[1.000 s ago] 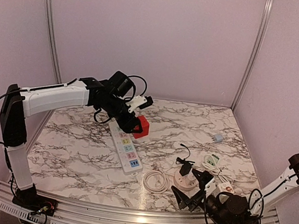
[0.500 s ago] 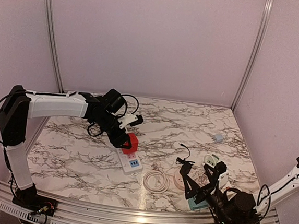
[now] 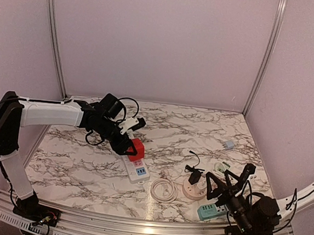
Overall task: Insert the plug
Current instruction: Insert the plug into the socket slot.
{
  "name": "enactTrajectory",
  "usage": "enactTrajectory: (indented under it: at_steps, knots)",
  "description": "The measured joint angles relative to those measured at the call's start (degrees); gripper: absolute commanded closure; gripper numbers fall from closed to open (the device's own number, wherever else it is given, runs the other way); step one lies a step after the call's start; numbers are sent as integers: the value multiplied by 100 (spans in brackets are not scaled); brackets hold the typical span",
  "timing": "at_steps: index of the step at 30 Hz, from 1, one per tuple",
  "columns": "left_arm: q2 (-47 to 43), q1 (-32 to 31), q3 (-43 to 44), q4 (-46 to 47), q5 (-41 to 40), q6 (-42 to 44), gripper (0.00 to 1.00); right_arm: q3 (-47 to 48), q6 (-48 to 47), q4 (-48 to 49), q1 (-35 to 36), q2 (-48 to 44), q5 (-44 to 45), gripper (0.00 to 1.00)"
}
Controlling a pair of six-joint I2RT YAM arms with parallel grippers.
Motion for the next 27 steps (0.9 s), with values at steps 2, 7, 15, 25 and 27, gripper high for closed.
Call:
enactTrajectory:
  at_steps: [2,7,15,25,27]
  knots:
    - [-192,0,-72,-4,4,-74,100,0,140,-278,0,-332,42,1]
    - [-553,-35,-70,61,72,-269,100,0,352,-776,0,-697,61,2]
    - [-560,-133,-61,20,87,-345,100,0,483,-1082,0,-424,59,1]
    - [-295,-151,76,-175,83,-380,100,0,505,-1102,2,-94,57,2]
    - [-214,-151,85,-216,79,-391,100,0,503,-1091,2,-94,57,1]
